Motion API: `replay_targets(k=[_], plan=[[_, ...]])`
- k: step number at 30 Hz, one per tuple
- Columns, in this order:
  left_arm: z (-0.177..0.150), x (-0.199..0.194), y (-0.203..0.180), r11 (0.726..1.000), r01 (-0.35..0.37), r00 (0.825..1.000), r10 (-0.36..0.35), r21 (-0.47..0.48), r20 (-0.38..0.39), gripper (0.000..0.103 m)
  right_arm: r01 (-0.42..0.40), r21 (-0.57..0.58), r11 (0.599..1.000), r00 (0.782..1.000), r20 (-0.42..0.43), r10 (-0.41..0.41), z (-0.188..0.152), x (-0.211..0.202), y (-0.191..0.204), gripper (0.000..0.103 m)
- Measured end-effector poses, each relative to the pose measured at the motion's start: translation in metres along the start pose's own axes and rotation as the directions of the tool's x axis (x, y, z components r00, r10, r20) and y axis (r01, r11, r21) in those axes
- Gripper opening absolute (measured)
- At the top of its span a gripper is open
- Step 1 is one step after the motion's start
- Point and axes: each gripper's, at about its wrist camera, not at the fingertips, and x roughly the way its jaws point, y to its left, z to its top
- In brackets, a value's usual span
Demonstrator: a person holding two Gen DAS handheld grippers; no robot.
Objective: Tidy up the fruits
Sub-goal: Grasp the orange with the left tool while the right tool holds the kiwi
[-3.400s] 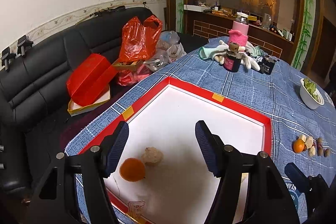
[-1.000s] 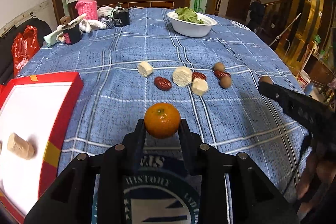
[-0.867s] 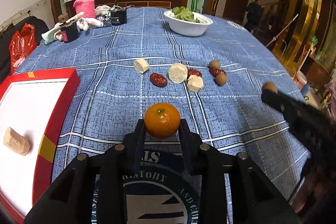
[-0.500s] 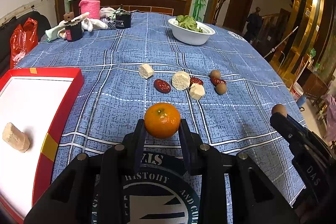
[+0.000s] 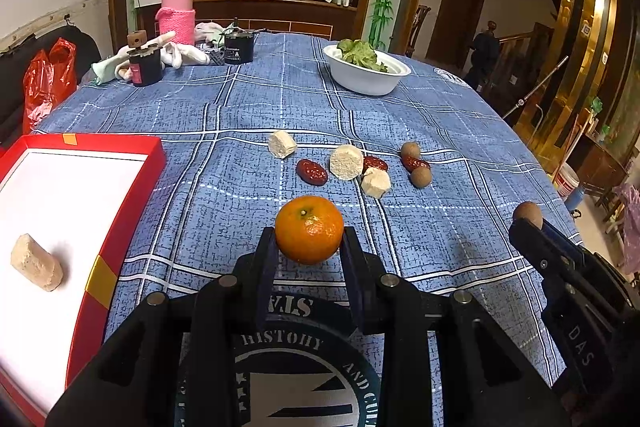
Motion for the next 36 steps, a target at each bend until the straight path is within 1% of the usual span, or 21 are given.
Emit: replay_targets(k=[7, 18, 23, 29, 36], plan=[[0.000, 0.000, 0.000, 1.000, -0.004, 1.000, 0.004, -0.002, 0.004, 0.029, -0.001, 0.023, 1.000, 1.000, -0.008, 0.001, 0.000, 0.001, -0.001, 0.024], [-0.001, -0.001, 0.003, 1.000, -0.009, 1.000, 0.009, -0.021, 0.010, 0.029, -0.026, 0.079, 0.997, 1.000, -0.004, 0.027, 0.000, 0.002, -0.015, 0.024], [-0.001, -0.004, 0.009, 0.998, -0.013, 1.000, 0.014, -0.054, 0.027, 0.029, -0.040, 0.101, 0.994, 0.999, -0.001, 0.041, -0.001, 0.002, -0.020, 0.024], [-0.002, -0.007, 0.022, 0.991, -0.029, 0.999, 0.035, -0.129, 0.039, 0.029, -0.061, 0.137, 0.989, 0.998, 0.001, 0.061, -0.001, 0.003, -0.026, 0.024], [-0.003, -0.005, 0.021, 0.991, -0.039, 0.999, 0.043, -0.132, 0.026, 0.029, -0.090, 0.167, 0.982, 0.996, 0.010, 0.090, -0.002, 0.002, -0.032, 0.024]])
